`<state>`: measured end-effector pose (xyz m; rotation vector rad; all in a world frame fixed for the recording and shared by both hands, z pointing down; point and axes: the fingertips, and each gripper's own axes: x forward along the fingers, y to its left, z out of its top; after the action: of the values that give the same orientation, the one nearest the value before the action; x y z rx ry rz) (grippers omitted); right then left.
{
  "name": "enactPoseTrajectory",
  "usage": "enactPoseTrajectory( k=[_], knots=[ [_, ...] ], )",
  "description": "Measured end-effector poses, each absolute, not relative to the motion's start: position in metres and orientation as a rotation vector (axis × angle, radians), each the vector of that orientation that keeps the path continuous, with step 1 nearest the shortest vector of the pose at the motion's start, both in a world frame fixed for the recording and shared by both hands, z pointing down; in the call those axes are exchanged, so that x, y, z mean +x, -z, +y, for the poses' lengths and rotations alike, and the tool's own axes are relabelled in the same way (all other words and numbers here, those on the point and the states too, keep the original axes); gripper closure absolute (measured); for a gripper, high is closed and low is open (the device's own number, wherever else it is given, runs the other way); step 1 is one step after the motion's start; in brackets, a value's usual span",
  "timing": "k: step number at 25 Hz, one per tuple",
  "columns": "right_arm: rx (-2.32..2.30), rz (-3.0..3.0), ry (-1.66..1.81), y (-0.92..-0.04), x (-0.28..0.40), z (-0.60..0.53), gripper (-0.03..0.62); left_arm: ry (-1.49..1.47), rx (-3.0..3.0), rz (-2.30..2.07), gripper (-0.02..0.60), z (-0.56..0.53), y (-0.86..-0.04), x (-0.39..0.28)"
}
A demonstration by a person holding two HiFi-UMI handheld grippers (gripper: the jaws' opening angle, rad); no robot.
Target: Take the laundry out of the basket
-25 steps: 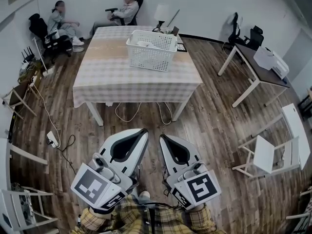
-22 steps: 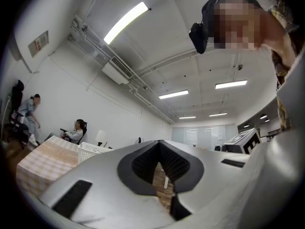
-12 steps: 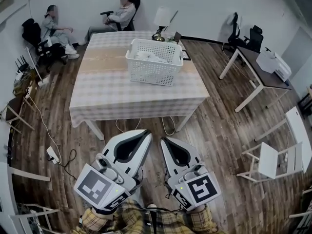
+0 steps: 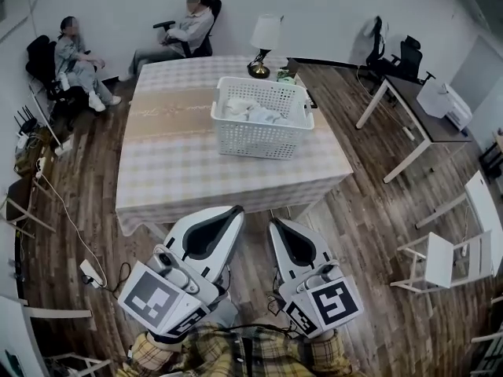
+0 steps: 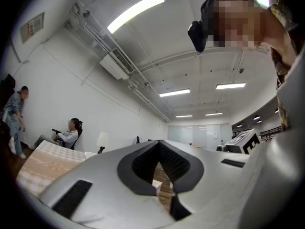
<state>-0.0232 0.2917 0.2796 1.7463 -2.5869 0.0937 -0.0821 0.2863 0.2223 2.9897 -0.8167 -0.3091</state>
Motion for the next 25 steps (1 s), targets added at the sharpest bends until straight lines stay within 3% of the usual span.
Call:
enactPoseTrajectory(
  k=[12,25],
  knots=[
    [1.861,-2.524,-0.155,-0.288,0.003,0.230,0.586,0.283,3.001,-0.778,0.574,0.222,-0.233,-0.083],
    [1.785,-2.566,-0.160,-0.296,0.054,0.077,0.586,0.276,2.991,-0.878,0.574,0.079,-0.239,-0.035]
  ],
)
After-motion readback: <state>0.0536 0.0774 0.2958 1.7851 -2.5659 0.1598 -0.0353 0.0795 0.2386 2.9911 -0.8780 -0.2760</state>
